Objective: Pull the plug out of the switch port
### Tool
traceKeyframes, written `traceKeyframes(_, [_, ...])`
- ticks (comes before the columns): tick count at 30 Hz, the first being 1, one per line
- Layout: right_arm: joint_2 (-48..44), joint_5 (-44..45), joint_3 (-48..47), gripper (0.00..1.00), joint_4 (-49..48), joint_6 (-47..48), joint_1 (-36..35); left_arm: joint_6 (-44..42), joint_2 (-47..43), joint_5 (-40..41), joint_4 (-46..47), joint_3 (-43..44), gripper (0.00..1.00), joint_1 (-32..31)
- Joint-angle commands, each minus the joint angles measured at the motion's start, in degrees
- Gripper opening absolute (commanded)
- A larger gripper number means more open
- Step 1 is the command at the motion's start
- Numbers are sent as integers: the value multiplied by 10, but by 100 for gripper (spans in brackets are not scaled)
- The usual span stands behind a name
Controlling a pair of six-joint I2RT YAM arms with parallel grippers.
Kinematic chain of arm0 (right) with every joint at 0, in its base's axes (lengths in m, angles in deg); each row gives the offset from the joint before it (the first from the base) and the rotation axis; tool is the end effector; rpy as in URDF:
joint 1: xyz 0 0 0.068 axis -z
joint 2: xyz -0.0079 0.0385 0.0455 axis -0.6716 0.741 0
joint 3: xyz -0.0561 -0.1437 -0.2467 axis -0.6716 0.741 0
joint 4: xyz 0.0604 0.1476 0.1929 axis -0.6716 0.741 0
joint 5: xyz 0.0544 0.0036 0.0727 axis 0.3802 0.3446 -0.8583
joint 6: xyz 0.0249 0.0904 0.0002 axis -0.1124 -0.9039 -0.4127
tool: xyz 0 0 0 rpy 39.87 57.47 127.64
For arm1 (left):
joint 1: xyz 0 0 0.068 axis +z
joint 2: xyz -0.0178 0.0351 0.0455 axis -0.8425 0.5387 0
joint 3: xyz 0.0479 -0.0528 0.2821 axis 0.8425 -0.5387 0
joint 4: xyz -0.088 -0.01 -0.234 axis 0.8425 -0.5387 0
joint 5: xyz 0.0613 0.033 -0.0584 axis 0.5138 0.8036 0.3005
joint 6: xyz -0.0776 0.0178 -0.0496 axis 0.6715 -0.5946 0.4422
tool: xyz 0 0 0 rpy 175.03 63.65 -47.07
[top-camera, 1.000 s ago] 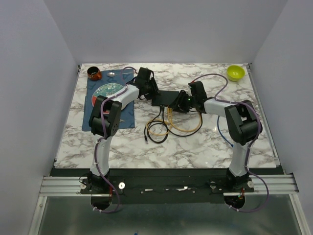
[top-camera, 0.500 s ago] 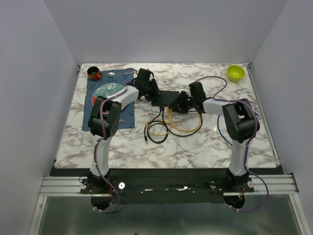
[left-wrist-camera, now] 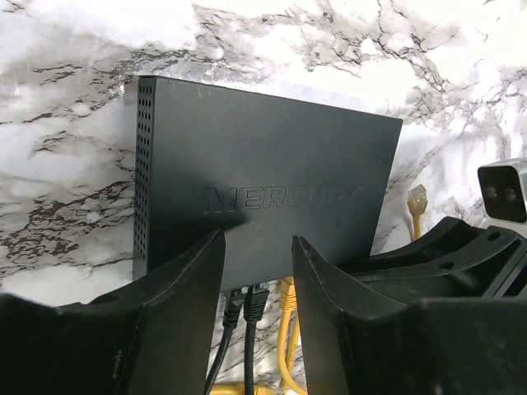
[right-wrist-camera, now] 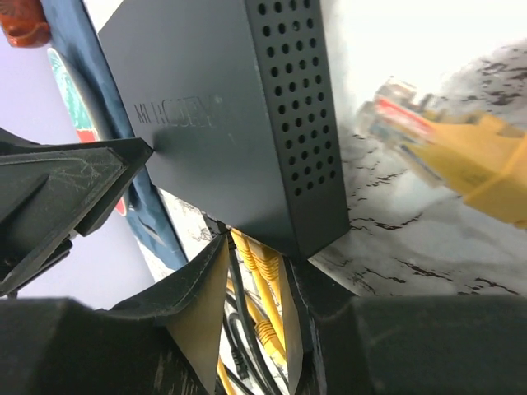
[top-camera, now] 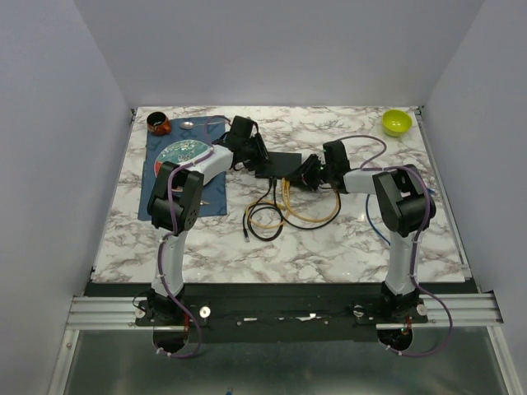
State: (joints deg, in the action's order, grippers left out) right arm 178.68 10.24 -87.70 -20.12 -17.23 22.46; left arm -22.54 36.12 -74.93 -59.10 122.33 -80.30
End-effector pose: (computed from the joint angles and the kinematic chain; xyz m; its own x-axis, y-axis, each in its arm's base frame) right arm 0.4182 0.1896 0.1199 -0.8441 0.5144 -0.1509 0.1988 0.5618 0.8030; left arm 0.4635 -0.2157 0.1697 -0.8310 -0.4039 -0.3825 -0.1022 0.7867 -0.6088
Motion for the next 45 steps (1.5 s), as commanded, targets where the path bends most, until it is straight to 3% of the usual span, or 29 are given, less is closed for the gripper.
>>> traceKeyframes(1, [14,-20,24,38,-68,-41,7,-4,-20,-10,-3,-8,52,-1])
traceKeyframes(12, [24,-30,39,31,-121,-79,11,-3,-17,-12,-2,-10,52,-1])
traceKeyframes(27, [39,-38,84,34,-270,-195,16,-3,-19,-12,1,-20,51,-1])
traceKeyframes(36, [36,-24,86,36,-276,-210,17,-1,-20,-15,3,-24,51,-1])
traceKeyframes(45, [38,-16,87,27,-277,-219,16,0,-22,-15,8,-31,51,-1])
